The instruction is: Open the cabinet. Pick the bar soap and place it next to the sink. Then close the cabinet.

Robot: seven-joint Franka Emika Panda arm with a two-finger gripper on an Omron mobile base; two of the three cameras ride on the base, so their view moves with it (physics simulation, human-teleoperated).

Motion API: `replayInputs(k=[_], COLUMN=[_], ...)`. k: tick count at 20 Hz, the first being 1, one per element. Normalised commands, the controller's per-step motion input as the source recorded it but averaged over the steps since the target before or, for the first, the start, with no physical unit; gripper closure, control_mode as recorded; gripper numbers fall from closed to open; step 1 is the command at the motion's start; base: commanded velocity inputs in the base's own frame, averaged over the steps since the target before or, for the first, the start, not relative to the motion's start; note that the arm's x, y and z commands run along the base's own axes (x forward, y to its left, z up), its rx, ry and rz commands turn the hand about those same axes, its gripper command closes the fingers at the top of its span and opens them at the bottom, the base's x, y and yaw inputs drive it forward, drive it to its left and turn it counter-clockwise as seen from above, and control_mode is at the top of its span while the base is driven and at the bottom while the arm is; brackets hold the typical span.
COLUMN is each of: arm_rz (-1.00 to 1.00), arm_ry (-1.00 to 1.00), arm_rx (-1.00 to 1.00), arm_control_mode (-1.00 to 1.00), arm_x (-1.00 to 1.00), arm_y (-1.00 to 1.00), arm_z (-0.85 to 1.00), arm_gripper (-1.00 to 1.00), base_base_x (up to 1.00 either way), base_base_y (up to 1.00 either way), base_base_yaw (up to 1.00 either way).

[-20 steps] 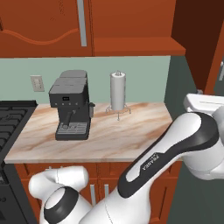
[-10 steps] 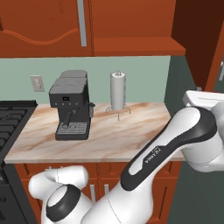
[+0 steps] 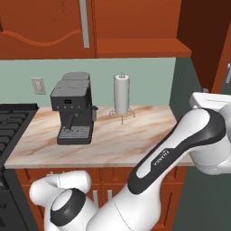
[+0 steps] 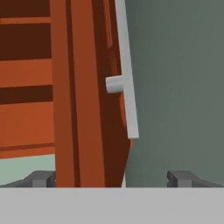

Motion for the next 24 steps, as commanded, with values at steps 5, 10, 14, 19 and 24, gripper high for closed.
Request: replayInputs(k=[5,10,14,19,24], arm_rz=[0.10,0.21,0.22,0.19,0.14], arm_ry=[0.00,0.00,0.00,0.00,0.00], arm_rx=[0.00,0.00,0.00,0.00,0.00], arm_control_mode=[-1.00,-1.00,-1.00,-1.00,-1.00], arm_x=[0.00,0.00,0.00,0.01,0.01], arm_y=[0.00,0.00,0.00,0.05,0.13], arm_z=[0.00,0.00,0.00,0.00,0.02], arm_gripper=[-1.00,-1.00,-1.00,-1.00,-1.00], base_base_x=[0.00,0.00,0.00,0.00,0.00], base_base_y=[0.00,0.00,0.00,0.00,0.00], base_base_yaw=[0.00,0.00,0.00,0.00,0.00])
